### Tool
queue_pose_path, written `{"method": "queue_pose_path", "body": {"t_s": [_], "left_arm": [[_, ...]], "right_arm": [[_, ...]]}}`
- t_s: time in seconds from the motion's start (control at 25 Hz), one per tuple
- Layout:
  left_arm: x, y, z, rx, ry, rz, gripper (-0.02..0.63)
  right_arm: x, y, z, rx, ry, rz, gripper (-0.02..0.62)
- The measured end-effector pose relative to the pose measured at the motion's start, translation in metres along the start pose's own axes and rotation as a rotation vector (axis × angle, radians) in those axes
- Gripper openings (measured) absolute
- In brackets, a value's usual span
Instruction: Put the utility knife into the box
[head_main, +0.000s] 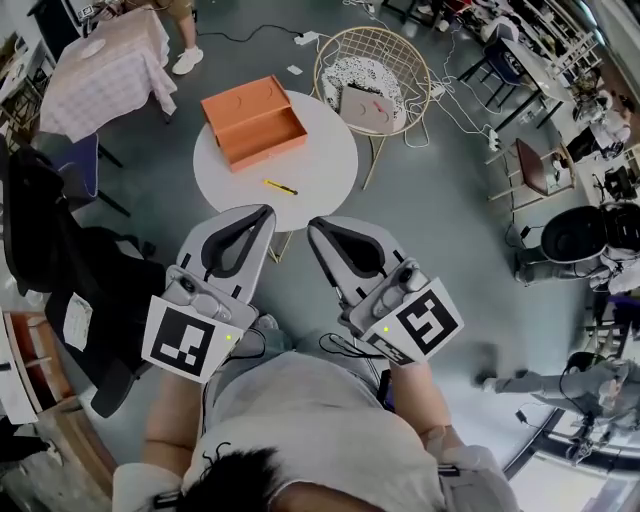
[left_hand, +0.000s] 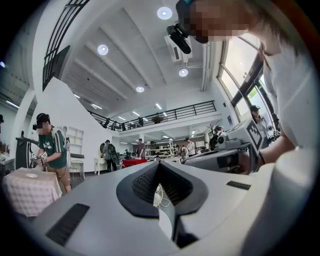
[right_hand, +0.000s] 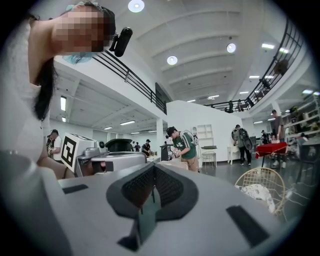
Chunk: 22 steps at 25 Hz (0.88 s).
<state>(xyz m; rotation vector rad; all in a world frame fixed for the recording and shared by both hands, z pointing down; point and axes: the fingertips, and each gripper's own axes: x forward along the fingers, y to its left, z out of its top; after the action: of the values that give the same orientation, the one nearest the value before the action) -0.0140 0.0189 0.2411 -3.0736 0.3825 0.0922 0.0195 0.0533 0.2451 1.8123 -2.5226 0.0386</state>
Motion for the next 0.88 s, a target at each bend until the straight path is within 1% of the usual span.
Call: {"method": "queue_pose_path", "body": {"t_s": [0.16, 0.4, 0.64, 0.88], "left_arm": [[-0.001, 0.012, -0.009, 0.024, -0.007, 0.015, 0.009], [0.011, 0.023, -0.020, -0.002, -0.003, 0.005, 0.009], [0.021, 0.039, -0.028, -0.017, 0.000, 0.035, 0.009], [0.028, 0.057, -0.024, -0.008, 0.006, 0.060, 0.009]], "right_arm": [[0.002, -0.008, -0.009, -0.001, 0.001, -0.032, 0.008], [0.010, -0.025, -0.020, 0.012, 0.029, -0.050, 0.009], [0.026, -0.044, -0.034, 0.027, 0.058, -0.029, 0.009], [0.051, -0.054, -0.033, 0.030, 0.077, 0.018, 0.011]]}}
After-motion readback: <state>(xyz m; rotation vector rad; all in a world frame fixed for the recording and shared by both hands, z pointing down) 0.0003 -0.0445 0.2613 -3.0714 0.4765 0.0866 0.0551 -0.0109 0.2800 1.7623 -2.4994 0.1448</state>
